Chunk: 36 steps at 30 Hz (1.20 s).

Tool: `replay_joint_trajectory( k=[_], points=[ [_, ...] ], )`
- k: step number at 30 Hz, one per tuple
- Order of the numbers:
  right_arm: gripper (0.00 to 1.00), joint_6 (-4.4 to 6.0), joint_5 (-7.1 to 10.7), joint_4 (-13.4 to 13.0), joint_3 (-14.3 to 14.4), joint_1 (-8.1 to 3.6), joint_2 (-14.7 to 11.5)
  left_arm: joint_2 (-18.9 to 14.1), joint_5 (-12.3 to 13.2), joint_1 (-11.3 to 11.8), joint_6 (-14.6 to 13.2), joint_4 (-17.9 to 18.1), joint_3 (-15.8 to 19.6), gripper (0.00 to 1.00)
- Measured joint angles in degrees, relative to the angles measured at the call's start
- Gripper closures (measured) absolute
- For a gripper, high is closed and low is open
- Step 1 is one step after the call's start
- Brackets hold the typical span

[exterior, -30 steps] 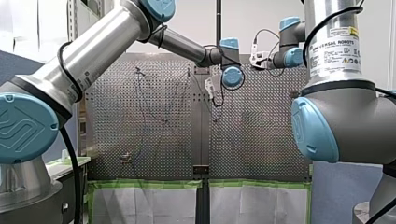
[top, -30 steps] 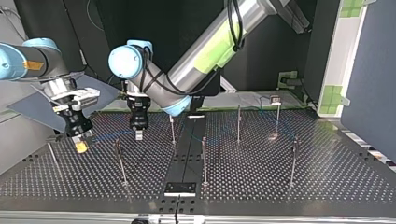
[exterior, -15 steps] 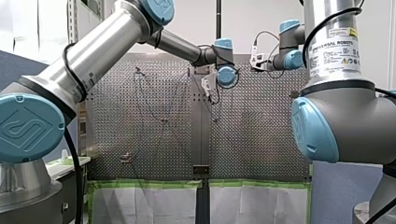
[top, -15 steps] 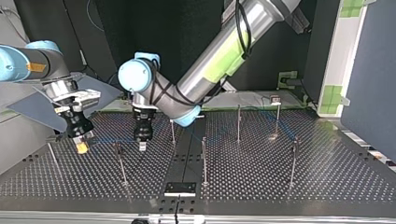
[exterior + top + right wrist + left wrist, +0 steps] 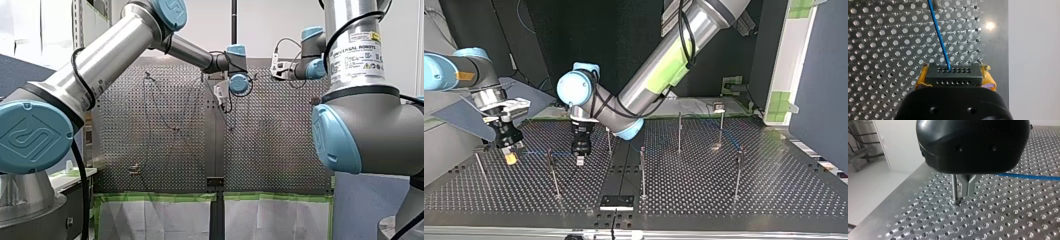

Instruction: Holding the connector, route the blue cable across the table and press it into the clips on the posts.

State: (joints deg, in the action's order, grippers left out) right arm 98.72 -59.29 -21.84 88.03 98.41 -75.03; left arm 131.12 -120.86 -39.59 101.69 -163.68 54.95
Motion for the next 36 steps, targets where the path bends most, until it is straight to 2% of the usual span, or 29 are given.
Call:
replay_joint_trajectory(
  k=[8, 9, 10, 11, 12, 13, 14, 15, 16, 24, 32, 36],
  points=[
    [1.0, -0.16, 0.1, 0.1, 0.0, -0.44, 0.1, 0.0, -1.4, -0.2, -0.3, -0.3, 0.0, 1.0],
    [1.0, -0.17, 0.11, 0.1, 0.0, -0.49, 0.1, 0.0, -1.6, -0.3, -0.3, -0.4, 0.0, 0.82],
    [1.0, -0.17, 0.12, 0.1, 0.0, -0.52, 0.1, 0.0, -2.0, -0.4, -0.4, -0.4, 0.0, 0.82],
    [1.0, -0.18, 0.12, 0.1, 0.0, -0.56, 0.1, 0.0, -2.3, -0.6, -0.4, -0.5, 0.0, 0.68],
    [1.0, -0.18, 0.12, 0.1, 0.1, -0.62, 0.1, 0.0, -2.6, -0.7, -0.5, -0.7, 0.0, 0.68],
    [1.0, -0.18, 0.13, 0.1, 0.1, -0.66, 0.1, 0.0, -3.1, -0.9, -0.6, -0.9, 0.0, 0.38],
    [1.0, -0.19, 0.13, 0.1, 0.1, -0.69, 0.1, 0.0, -3.4, -1.1, -0.7, -1.1, 0.0, 0.19],
    [1.0, -0.22, 0.16, 0.1, 0.1, -0.75, 0.1, 0.0, -3.7, -1.3, -0.8, -1.4, 0.0, 0.19],
    [1.0, -0.23, 0.17, 0.1, 0.1, -0.79, 0.1, 0.0, -4.0, -1.5, -0.9, -1.8, 0.0, 0.0],
    [1.0, -0.27, 0.21, 0.2, 0.1, -1.04, 0.1, 0.0, -6.1, -3.3, -0.7, -5.0, 0.0, 0.0],
    [1.0, -0.28, 0.22, 0.3, 0.1, -1.16, 0.1, -0.1, -7.3, -5.3, 2.1, -9.0, 0.2, 0.0],
    [1.0, -0.32, 0.22, 0.4, 0.1, -1.22, 0.0, -0.1, -8.7, -6.3, 3.4, -10.9, 0.5, 0.0]
  ],
)
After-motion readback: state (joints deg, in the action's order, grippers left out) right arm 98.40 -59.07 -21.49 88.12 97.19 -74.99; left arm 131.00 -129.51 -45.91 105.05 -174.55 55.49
